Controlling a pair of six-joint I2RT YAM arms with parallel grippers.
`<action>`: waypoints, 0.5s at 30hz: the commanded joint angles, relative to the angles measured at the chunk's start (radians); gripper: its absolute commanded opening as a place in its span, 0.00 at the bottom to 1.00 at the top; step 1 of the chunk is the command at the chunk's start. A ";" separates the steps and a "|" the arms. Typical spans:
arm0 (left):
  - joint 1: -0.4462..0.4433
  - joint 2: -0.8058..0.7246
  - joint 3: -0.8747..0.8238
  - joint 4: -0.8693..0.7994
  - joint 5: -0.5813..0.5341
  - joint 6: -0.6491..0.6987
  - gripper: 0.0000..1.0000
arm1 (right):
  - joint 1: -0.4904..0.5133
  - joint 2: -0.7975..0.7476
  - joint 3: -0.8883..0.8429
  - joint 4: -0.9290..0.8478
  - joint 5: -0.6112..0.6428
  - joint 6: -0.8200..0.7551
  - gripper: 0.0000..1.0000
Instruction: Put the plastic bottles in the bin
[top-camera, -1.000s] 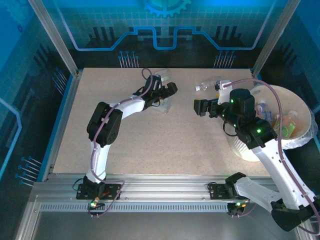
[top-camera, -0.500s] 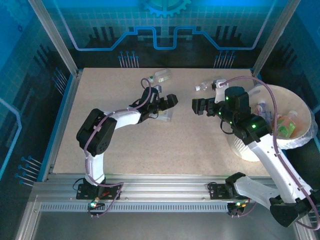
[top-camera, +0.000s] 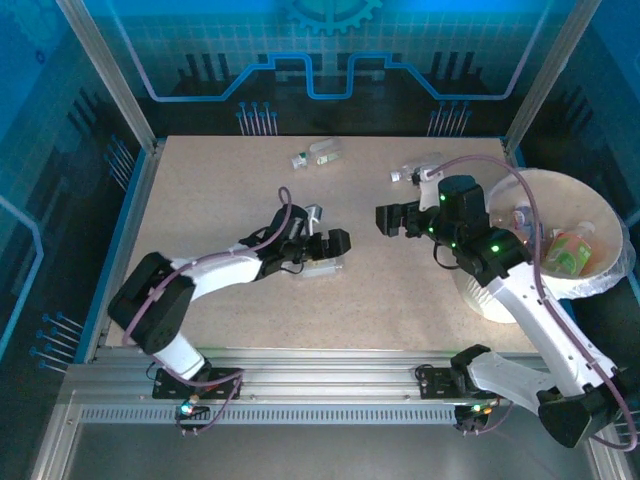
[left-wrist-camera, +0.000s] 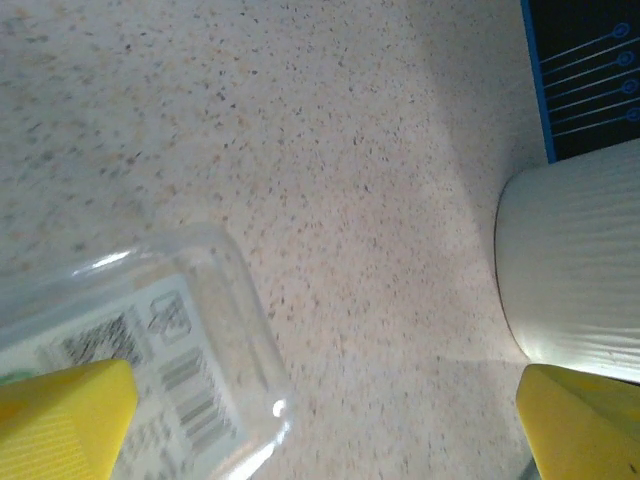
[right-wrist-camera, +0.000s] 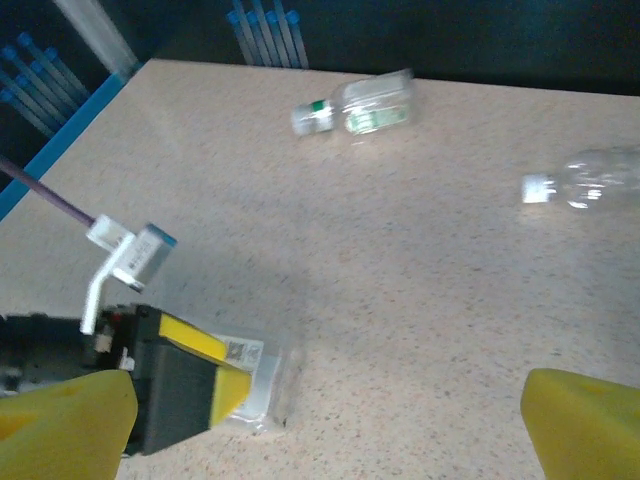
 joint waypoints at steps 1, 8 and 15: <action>0.001 -0.137 -0.040 -0.083 -0.034 0.023 0.99 | 0.028 0.035 -0.030 0.078 -0.129 -0.105 1.00; 0.056 -0.318 -0.118 -0.327 -0.315 -0.108 0.99 | 0.144 0.187 -0.098 0.206 -0.231 -0.471 1.00; 0.191 -0.462 -0.223 -0.435 -0.404 -0.217 0.99 | 0.233 0.420 -0.018 0.162 -0.264 -0.785 1.00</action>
